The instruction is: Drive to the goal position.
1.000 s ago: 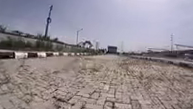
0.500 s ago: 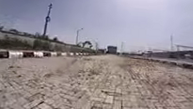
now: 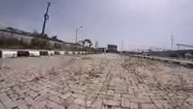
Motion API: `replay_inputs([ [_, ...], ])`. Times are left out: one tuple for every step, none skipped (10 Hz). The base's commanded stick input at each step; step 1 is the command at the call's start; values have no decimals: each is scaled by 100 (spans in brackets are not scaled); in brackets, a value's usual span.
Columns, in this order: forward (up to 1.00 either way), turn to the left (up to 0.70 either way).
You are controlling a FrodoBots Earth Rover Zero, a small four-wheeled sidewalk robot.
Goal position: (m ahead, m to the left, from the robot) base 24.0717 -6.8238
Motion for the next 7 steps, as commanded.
replay_inputs([
  [100,0],
  [100,0],
  [100,0],
  [100,-1],
  [100,-2],
  [100,-4],
  [100,-10],
])
